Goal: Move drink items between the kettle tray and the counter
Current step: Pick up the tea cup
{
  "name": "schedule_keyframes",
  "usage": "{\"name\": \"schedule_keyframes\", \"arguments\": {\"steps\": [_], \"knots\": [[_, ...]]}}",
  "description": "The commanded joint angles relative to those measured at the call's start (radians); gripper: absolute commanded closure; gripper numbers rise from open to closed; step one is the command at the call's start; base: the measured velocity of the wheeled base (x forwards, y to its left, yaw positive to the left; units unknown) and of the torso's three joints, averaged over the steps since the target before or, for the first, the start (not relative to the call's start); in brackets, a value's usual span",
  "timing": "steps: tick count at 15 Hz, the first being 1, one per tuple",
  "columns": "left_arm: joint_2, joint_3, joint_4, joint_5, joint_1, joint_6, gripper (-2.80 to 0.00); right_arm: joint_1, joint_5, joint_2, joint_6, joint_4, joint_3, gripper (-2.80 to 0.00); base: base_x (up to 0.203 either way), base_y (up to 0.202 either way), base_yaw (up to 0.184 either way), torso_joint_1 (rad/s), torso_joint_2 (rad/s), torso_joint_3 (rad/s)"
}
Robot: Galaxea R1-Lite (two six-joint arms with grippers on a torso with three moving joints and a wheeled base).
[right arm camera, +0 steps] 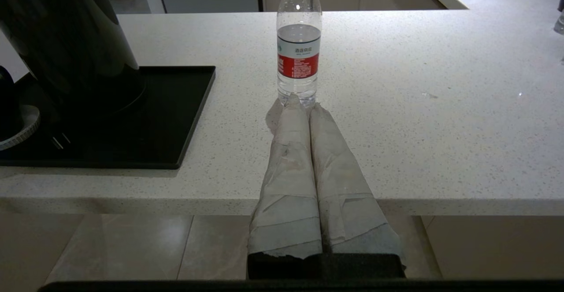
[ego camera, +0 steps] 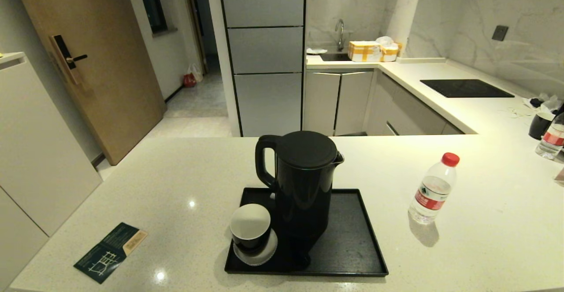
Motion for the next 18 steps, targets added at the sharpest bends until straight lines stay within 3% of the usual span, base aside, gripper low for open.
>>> {"name": "schedule_keyframes", "arguments": {"steps": [1, 4, 5, 7, 9, 11, 13, 15, 16, 18], "knots": [[0.000, 0.000, 0.004, -0.004, 0.000, 0.009, 0.00, 0.000, -0.001, 0.002, 0.001, 0.000, 0.000, 0.00, 0.000, 0.000, 0.000, 0.000, 0.00, 0.000], [0.000, -0.013, 0.000, 0.006, 0.000, 0.006, 0.00, 0.000, -0.001, 0.002, 0.001, 0.000, 0.000, 0.00, 0.000, 0.000, 0.000, 0.000, 0.00, 0.000], [0.011, -0.068, 0.009, 0.003, 0.000, 0.004, 0.00, 0.000, -0.001, 0.002, 0.001, 0.000, 0.000, 0.00, 0.000, 0.000, 0.000, 0.000, 0.00, 0.000], [0.111, -0.246, 0.036, 0.000, -0.001, -0.035, 0.00, 0.000, -0.001, 0.002, 0.000, 0.000, 0.000, 0.00, 0.000, 0.000, 0.000, 0.000, 0.00, 0.000], [0.301, -0.473, 0.130, -0.006, -0.002, -0.076, 0.00, 0.002, 0.000, 0.002, 0.001, 0.000, 0.000, 0.00, 0.000, 0.000, 0.000, 0.000, 0.00, 0.000], [0.518, -0.621, 0.303, -0.085, -0.030, -0.108, 0.00, 0.000, -0.001, 0.002, 0.001, 0.000, 0.000, 0.00, 0.000, 0.000, 0.000, 0.000, 0.00, 0.000], [0.693, -0.664, 0.379, -0.222, -0.061, -0.109, 0.00, 0.001, 0.001, 0.002, 0.001, 0.000, 0.000, 0.00, 0.000, 0.000, 0.000, 0.000, 0.00, 0.000], [0.874, -0.616, 0.315, -0.306, -0.074, -0.059, 0.00, 0.001, -0.001, 0.002, 0.001, 0.000, 0.000, 0.00, 0.000, 0.000, 0.000, 0.000, 0.00, 0.000], [0.971, -0.556, 0.207, -0.330, -0.078, -0.034, 0.00, 0.000, -0.001, 0.002, 0.001, 0.000, 0.000, 0.00, 0.000, 0.000, 0.000, 0.000, 0.00, 0.000], [1.177, -0.405, -0.167, -0.358, -0.082, -0.004, 0.00, 0.001, 0.001, 0.002, 0.001, 0.000, 0.000, 0.00, 0.000, 0.000, 0.000, 0.000, 0.00, 0.000]]}}
